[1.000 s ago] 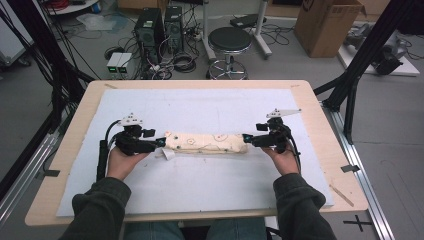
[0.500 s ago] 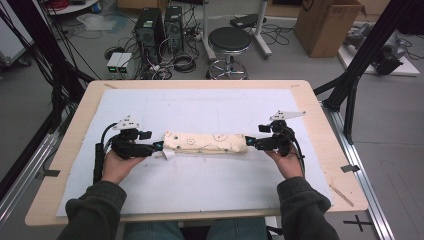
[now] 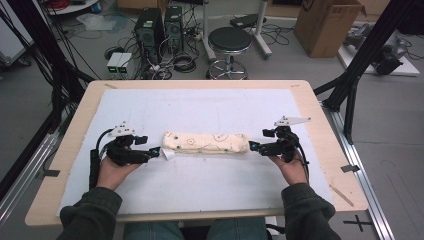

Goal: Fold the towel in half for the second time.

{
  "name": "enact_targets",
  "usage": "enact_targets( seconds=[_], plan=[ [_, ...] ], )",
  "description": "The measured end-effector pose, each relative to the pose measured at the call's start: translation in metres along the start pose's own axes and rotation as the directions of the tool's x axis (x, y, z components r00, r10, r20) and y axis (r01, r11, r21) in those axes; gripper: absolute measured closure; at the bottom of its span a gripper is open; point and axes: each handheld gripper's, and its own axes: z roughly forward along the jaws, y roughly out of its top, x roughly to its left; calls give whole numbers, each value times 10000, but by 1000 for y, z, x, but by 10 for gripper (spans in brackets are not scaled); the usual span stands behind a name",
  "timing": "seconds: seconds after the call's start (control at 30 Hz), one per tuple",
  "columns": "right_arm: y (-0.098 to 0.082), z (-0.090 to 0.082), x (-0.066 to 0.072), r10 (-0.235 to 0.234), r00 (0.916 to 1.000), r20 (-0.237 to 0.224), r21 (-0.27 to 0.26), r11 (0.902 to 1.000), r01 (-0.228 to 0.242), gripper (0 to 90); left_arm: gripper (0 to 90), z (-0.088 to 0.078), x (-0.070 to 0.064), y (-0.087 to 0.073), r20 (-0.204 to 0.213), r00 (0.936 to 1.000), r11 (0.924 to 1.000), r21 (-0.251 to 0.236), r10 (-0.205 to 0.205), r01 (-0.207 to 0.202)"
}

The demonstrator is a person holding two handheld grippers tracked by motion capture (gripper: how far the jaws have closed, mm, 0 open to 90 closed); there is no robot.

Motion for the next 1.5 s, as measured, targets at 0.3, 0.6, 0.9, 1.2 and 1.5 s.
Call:
enact_targets(
  seconds=[0.3,0.6,0.9,1.2,1.5],
  plan=[
    [-6,-6,2,-50,10000,59,-97,9999,50,140,281,-4,-4,-7,1,10000,10000,-24,33,-33],
    [-14,-10,4,-99,9999,136,-106,9999,100,129,262,-9,-6,-13,-83,10000,10000,-15,46,-46],
    [-21,-16,9,-195,9997,137,-143,9997,197,124,251,-13,-13,-14,-152,9995,9996,-65,271,-272],
    [-27,-24,16,-365,9992,149,-153,9992,367,124,250,-19,-17,-24,-281,9989,9992,-108,385,-389],
    [-37,-30,19,-453,9987,241,-83,9989,455,124,248,-25,-20,-36,-395,9984,9992,-74,395,-398]
  ],
)
